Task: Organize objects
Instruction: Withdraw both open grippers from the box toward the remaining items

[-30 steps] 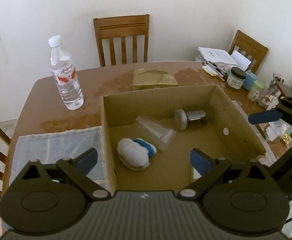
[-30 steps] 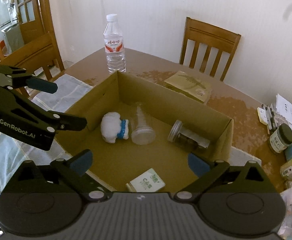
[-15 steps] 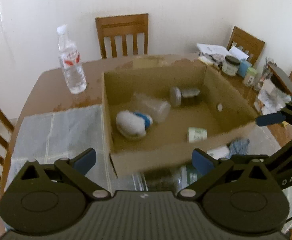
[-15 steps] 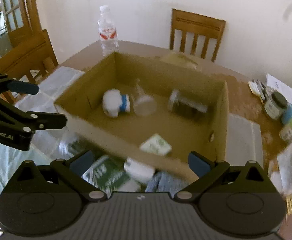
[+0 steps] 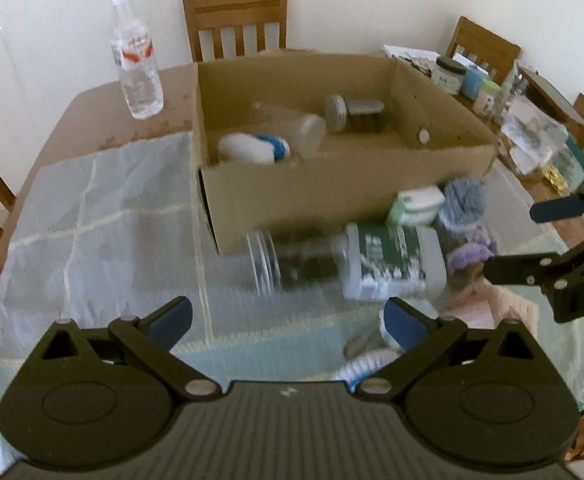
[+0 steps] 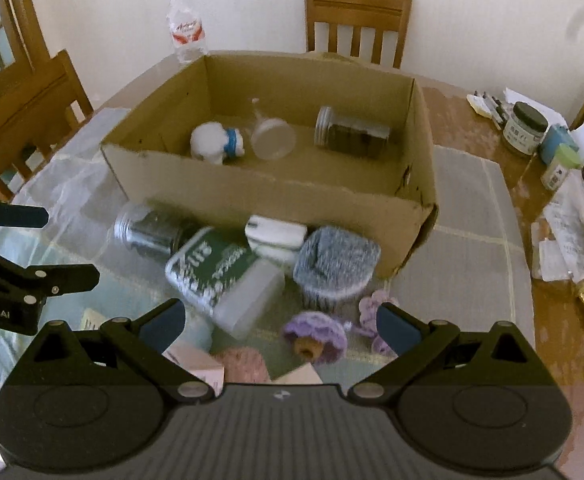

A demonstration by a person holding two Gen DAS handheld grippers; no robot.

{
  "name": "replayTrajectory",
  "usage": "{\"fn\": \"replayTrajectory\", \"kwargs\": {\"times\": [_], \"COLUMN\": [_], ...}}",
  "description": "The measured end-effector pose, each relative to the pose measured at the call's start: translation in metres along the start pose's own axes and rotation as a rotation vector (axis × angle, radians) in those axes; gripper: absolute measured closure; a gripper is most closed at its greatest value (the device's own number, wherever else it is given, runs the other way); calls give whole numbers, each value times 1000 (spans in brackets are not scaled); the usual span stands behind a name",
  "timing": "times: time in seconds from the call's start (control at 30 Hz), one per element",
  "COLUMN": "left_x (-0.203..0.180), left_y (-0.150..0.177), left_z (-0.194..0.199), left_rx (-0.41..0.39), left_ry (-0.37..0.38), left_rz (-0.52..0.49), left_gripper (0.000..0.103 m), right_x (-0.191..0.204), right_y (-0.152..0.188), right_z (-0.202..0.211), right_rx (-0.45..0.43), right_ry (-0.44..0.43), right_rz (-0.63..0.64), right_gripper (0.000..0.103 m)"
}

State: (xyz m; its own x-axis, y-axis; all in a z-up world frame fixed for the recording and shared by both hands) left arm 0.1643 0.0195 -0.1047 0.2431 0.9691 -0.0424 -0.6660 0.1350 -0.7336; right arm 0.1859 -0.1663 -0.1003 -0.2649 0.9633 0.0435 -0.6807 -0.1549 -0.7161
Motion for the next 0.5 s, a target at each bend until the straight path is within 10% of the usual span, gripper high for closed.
{"fn": "replayTrajectory", "kwargs": {"times": [0.5], "left_x": [-14], "left_y": [34], "left_z": [15], "left_rx": [43], "left_ry": [116], "left_rz": [-95], "left_gripper": [2], "right_x": [31], "right_y": [29], "right_z": [14], "right_rx": [5], "right_ry": [-55], "right_rz": [103], "right_gripper": [0]}}
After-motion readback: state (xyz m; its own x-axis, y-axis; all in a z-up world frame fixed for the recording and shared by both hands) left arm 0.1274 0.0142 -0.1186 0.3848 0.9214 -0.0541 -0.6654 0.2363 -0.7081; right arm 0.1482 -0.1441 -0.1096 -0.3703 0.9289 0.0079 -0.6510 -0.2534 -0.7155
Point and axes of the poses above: each gripper's, at about its wrist camera, not at the fingertips, and z roughly against the way its jaws point, x to its left, y to its underside, the point moved 7 cm from there along -z, roughly the way its jaws point, and after that the axes turned 11 degrees about -x, right-handed, at the moved point
